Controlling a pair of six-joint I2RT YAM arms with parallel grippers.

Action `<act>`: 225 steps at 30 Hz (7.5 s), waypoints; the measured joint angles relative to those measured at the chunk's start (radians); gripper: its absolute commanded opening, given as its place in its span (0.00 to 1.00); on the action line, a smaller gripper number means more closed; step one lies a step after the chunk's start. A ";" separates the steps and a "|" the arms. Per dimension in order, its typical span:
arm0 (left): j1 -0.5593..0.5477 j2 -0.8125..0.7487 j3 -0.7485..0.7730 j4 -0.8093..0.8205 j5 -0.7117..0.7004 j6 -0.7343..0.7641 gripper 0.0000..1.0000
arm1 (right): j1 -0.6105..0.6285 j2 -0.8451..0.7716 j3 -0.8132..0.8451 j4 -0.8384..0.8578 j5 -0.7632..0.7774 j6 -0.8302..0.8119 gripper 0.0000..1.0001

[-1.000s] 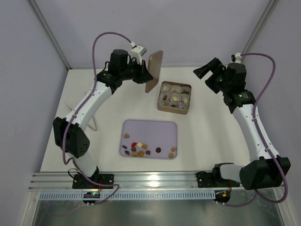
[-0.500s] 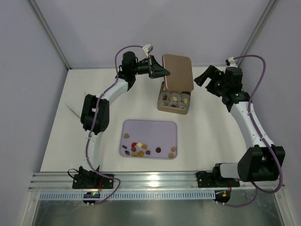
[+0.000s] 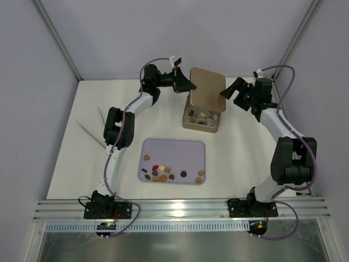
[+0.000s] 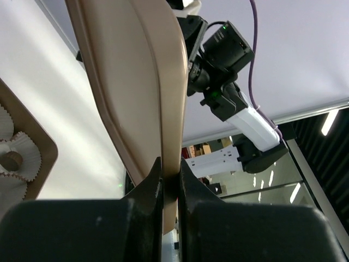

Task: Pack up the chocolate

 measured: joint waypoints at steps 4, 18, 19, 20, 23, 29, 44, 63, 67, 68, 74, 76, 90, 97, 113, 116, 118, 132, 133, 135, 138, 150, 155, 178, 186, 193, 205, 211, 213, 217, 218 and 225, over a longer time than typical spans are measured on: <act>0.000 0.034 0.005 0.018 0.025 -0.023 0.00 | 0.000 0.071 0.001 0.041 -0.021 0.016 1.00; -0.015 0.149 0.025 0.021 0.053 -0.040 0.00 | 0.000 0.186 -0.013 0.194 -0.083 0.093 1.00; -0.015 0.152 0.027 0.022 0.055 -0.043 0.00 | 0.001 0.190 -0.017 0.202 -0.084 0.098 1.00; -0.016 0.156 0.031 0.023 0.056 -0.045 0.01 | 0.001 0.196 -0.020 0.211 -0.086 0.102 1.00; -0.016 0.163 0.035 0.026 0.057 -0.050 0.00 | 0.001 0.211 -0.031 0.227 -0.090 0.111 1.00; -0.016 0.181 0.036 0.028 0.059 -0.052 0.00 | 0.001 0.227 -0.043 0.246 -0.092 0.117 1.00; -0.009 0.208 0.040 0.032 0.064 -0.058 0.00 | 0.008 0.281 -0.105 0.328 -0.143 0.136 1.00; -0.002 0.229 0.050 0.034 0.063 -0.060 0.11 | 0.013 0.287 -0.140 0.418 -0.198 0.185 0.96; 0.004 0.229 0.047 0.035 0.059 -0.060 0.16 | 0.013 0.287 -0.142 0.418 -0.198 0.188 0.94; 0.006 0.229 0.047 0.036 0.055 -0.060 0.18 | 0.013 0.287 -0.142 0.418 -0.198 0.188 0.93; 0.019 0.229 0.030 0.044 0.043 -0.060 0.25 | 0.014 0.287 -0.142 0.415 -0.198 0.187 0.91; 0.024 0.229 0.023 0.045 0.040 -0.060 0.26 | 0.014 0.287 -0.142 0.411 -0.198 0.187 0.89; 0.055 0.229 -0.057 0.047 0.018 -0.053 0.28 | 0.014 0.287 -0.141 0.376 -0.194 0.185 0.85; 0.068 0.228 -0.097 0.047 0.013 -0.046 0.29 | 0.019 0.287 -0.136 0.346 -0.181 0.169 0.84; 0.105 0.216 -0.157 0.041 0.009 -0.004 0.29 | 0.056 0.287 -0.072 0.224 -0.101 0.111 0.80; 0.106 0.211 -0.157 0.039 0.009 0.007 0.29 | 0.072 0.287 -0.052 0.183 -0.079 0.095 0.80; 0.107 0.210 -0.157 0.035 0.009 0.014 0.29 | 0.078 0.287 -0.037 0.154 -0.066 0.086 0.80; 0.131 0.108 -0.174 -0.415 -0.061 0.384 0.31 | 0.093 0.287 0.056 -0.026 0.024 0.030 0.80; 0.132 0.097 -0.152 -0.511 -0.082 0.455 0.31 | 0.097 0.287 0.068 -0.043 0.032 0.026 0.80; 0.133 0.080 -0.112 -0.672 -0.127 0.571 0.26 | 0.104 0.287 0.087 -0.065 0.045 0.016 0.80; 0.133 0.058 -0.077 -0.851 -0.198 0.704 0.21 | 0.116 0.287 0.113 -0.097 0.062 0.005 0.80; 0.104 0.054 -0.035 -1.241 -0.404 0.948 0.16 | 0.161 0.287 0.216 -0.214 0.137 -0.029 0.77; 0.077 0.054 0.000 -1.291 -0.428 0.977 0.16 | 0.181 0.320 0.278 -0.249 0.161 -0.047 0.77; 0.049 0.054 0.069 -1.391 -0.474 1.050 0.16 | 0.214 0.340 0.328 -0.306 0.245 -0.078 0.77; 0.049 0.054 0.085 -1.412 -0.481 1.053 0.16 | 0.214 0.277 0.328 -0.346 0.332 -0.088 0.78; 0.049 0.054 0.100 -1.414 -0.481 1.054 0.15 | 0.214 0.269 0.328 -0.396 0.382 -0.089 0.78; 0.047 0.054 0.100 -1.421 -0.481 1.055 0.15 | 0.214 0.353 0.336 -0.399 0.328 -0.072 0.82; 0.040 0.054 0.100 -1.423 -0.481 1.058 0.15 | 0.214 0.361 0.337 -0.398 0.309 -0.067 0.82; 0.036 0.054 0.100 -1.424 -0.481 1.058 0.15 | 0.214 0.361 0.338 -0.398 0.304 -0.065 0.82; 0.029 0.054 0.104 -1.426 -0.481 1.058 0.15 | 0.214 0.362 0.339 -0.398 0.296 -0.063 0.82; 0.028 0.054 0.106 -1.427 -0.481 1.058 0.15 | 0.214 0.364 0.341 -0.398 0.293 -0.063 0.82; 0.021 0.054 0.134 -1.440 -0.481 1.059 0.15 | 0.215 0.367 0.350 -0.393 0.280 -0.061 0.81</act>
